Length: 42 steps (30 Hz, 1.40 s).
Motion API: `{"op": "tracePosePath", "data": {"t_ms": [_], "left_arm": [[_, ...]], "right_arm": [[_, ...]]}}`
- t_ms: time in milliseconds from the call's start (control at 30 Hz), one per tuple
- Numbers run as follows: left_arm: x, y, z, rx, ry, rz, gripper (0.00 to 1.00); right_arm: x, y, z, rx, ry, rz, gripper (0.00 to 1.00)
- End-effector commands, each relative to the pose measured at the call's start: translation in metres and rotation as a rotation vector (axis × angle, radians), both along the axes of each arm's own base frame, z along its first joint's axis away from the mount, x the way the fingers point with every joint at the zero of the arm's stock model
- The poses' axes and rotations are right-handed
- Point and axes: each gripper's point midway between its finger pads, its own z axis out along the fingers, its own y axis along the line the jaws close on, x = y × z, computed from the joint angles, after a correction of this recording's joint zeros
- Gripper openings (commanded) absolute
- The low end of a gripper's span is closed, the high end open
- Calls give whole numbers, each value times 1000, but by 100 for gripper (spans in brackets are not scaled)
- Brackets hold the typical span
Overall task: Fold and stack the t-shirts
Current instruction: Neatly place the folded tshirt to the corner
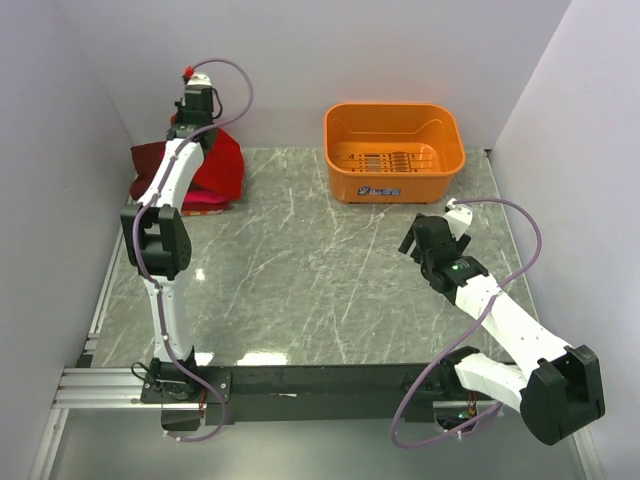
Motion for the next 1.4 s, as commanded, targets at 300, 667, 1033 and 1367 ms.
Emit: {"op": "tracePosePath", "data": {"t_ms": [300, 667, 1033, 1367], "left_arm": [[4, 77, 24, -81, -136, 79, 1], [2, 130, -13, -145, -131, 176, 1], [-1, 154, -43, -153, -95, 250, 1], [-9, 165, -27, -155, -126, 344, 99]], "right_arm": [[-3, -15, 8, -40, -4, -60, 87], [-4, -18, 11, -45, 11, -83, 87], [0, -17, 9, -60, 35, -89, 87], [2, -15, 7, -51, 37, -93, 87]]}}
